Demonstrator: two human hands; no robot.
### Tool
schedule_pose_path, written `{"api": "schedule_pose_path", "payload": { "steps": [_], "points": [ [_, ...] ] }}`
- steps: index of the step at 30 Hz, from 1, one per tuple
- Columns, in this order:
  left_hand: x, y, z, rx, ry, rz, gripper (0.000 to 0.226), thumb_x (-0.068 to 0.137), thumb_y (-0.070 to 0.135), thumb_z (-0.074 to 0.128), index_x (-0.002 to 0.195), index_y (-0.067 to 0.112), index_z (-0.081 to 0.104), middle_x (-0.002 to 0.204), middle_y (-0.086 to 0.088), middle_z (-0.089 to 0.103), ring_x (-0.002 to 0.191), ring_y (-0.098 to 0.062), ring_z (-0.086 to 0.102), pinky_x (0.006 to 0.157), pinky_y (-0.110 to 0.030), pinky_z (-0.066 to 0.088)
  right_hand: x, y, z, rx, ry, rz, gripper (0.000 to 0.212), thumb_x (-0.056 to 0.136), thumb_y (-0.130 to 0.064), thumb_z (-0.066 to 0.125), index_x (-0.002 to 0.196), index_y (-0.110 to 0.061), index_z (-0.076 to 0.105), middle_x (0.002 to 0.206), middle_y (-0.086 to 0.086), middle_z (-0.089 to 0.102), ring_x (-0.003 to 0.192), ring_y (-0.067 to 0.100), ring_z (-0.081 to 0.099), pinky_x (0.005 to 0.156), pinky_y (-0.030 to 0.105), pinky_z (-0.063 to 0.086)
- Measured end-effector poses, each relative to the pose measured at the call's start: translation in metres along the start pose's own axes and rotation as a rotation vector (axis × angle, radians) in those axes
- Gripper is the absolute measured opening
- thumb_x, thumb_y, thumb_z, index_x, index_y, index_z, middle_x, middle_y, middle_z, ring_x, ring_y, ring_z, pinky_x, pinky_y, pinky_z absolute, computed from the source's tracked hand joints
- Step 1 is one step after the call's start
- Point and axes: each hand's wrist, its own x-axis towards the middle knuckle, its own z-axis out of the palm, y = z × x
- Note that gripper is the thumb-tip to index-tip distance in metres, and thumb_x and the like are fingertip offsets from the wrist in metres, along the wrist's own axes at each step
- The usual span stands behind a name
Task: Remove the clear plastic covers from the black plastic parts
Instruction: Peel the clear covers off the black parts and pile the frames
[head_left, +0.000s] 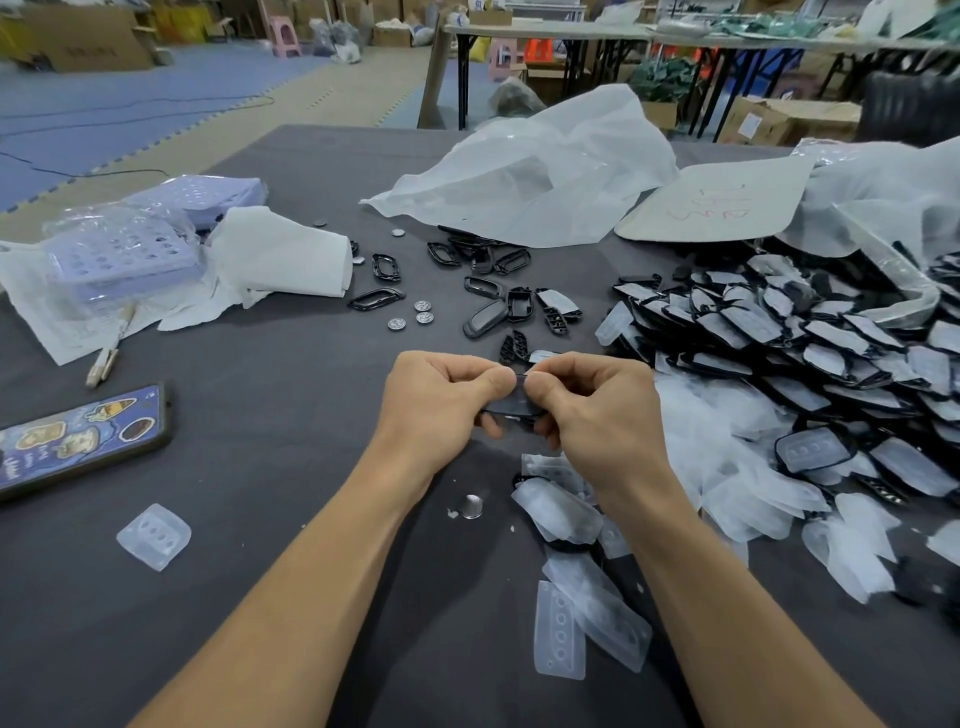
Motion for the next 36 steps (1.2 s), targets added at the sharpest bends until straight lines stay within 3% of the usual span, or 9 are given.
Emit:
{"api": "schedule_pose_path", "payload": {
  "steps": [4, 8, 15, 20, 25, 29, 32, 33, 36],
  "points": [
    [0.000, 0.001, 0.003, 0.007, 0.061, 0.034, 0.020, 0.084, 0.006, 0.078, 0.070, 0.020, 0.083, 0.069, -0.006, 0.078, 0.046, -0.022, 0.067, 0.058, -0.043, 0.061, 0.001, 0.000, 0.001, 0.024, 0.006, 0.018, 0.030, 0.090, -0.001, 0.071, 0.067, -0.020, 0.077, 0.057, 0.000, 0.067, 0.048, 0.012, 0.058, 0.046, 0.020, 0.047],
    [0.000, 0.001, 0.001, 0.005, 0.076, 0.045, 0.025, 0.086, 0.007, 0.078, 0.070, 0.025, 0.084, 0.070, -0.005, 0.078, 0.047, -0.023, 0.068, 0.054, -0.035, 0.061, 0.002, -0.003, -0.004, 0.187, -0.077, 0.106, 0.021, 0.094, -0.001, 0.067, 0.082, -0.013, 0.079, 0.070, 0.007, 0.071, 0.054, 0.018, 0.062, 0.051, 0.029, 0.053],
    [0.000, 0.001, -0.003, -0.080, -0.041, -0.020, 0.014, 0.093, 0.016, 0.073, 0.085, 0.018, 0.085, 0.082, -0.008, 0.080, 0.061, -0.022, 0.073, 0.067, -0.031, 0.062, 0.003, -0.002, -0.007, 0.162, -0.035, 0.090, 0.024, 0.085, 0.012, 0.069, 0.089, -0.010, 0.077, 0.065, 0.007, 0.072, 0.054, 0.020, 0.063, 0.052, 0.029, 0.055],
    [0.000, 0.002, -0.006, -0.110, -0.064, -0.080, 0.018, 0.088, -0.007, 0.070, 0.088, 0.006, 0.082, 0.081, -0.014, 0.079, 0.062, -0.021, 0.073, 0.067, -0.028, 0.063, 0.003, -0.001, -0.009, 0.192, -0.032, 0.130, 0.023, 0.083, 0.013, 0.070, 0.092, -0.007, 0.078, 0.068, 0.008, 0.072, 0.054, 0.016, 0.061, 0.053, 0.026, 0.054],
    [0.001, 0.004, -0.005, -0.167, -0.010, -0.125, 0.017, 0.086, -0.012, 0.070, 0.084, 0.001, 0.080, 0.074, -0.016, 0.077, 0.056, -0.022, 0.072, 0.060, -0.025, 0.062, -0.002, 0.001, -0.008, -0.316, -0.031, -0.164, 0.036, 0.074, -0.013, 0.080, 0.106, -0.031, 0.077, 0.091, -0.019, 0.075, 0.083, -0.001, 0.067, 0.074, 0.012, 0.051],
    [0.000, 0.005, -0.004, -0.144, -0.010, -0.115, 0.019, 0.087, -0.009, 0.070, 0.083, 0.006, 0.082, 0.075, -0.015, 0.078, 0.056, -0.020, 0.071, 0.062, -0.023, 0.060, -0.003, -0.002, -0.008, -0.519, -0.032, -0.302, 0.040, 0.072, -0.014, 0.083, 0.110, -0.027, 0.078, 0.110, -0.019, 0.071, 0.112, 0.003, 0.058, 0.096, 0.017, 0.045],
    [0.000, 0.005, -0.002, -0.156, 0.041, -0.112, 0.016, 0.088, 0.004, 0.075, 0.082, 0.016, 0.083, 0.080, -0.010, 0.080, 0.059, -0.018, 0.072, 0.069, -0.028, 0.061, 0.003, -0.005, -0.022, -0.579, -0.046, -0.292, 0.038, 0.070, -0.015, 0.086, 0.106, -0.025, 0.080, 0.116, -0.014, 0.070, 0.120, 0.010, 0.055, 0.102, 0.007, 0.032],
    [0.000, 0.005, -0.003, -0.160, 0.068, -0.118, 0.014, 0.088, 0.008, 0.076, 0.082, 0.019, 0.083, 0.081, -0.007, 0.080, 0.060, -0.017, 0.073, 0.073, -0.032, 0.061, 0.008, -0.008, -0.030, -0.612, -0.014, -0.279, 0.038, 0.071, -0.016, 0.087, 0.107, -0.026, 0.080, 0.122, -0.010, 0.070, 0.123, 0.013, 0.054, 0.106, 0.009, 0.030],
    [0.004, 0.003, -0.006, -0.118, 0.119, -0.129, 0.012, 0.087, 0.012, 0.078, 0.083, 0.022, 0.082, 0.083, -0.004, 0.081, 0.066, -0.016, 0.076, 0.085, -0.045, 0.061, 0.028, -0.013, -0.067, -0.664, 0.341, -0.135, 0.062, 0.073, -0.029, 0.091, 0.130, -0.023, 0.069, 0.148, 0.004, 0.057, 0.139, 0.025, 0.045, 0.122, 0.041, 0.029]
  ]
}}
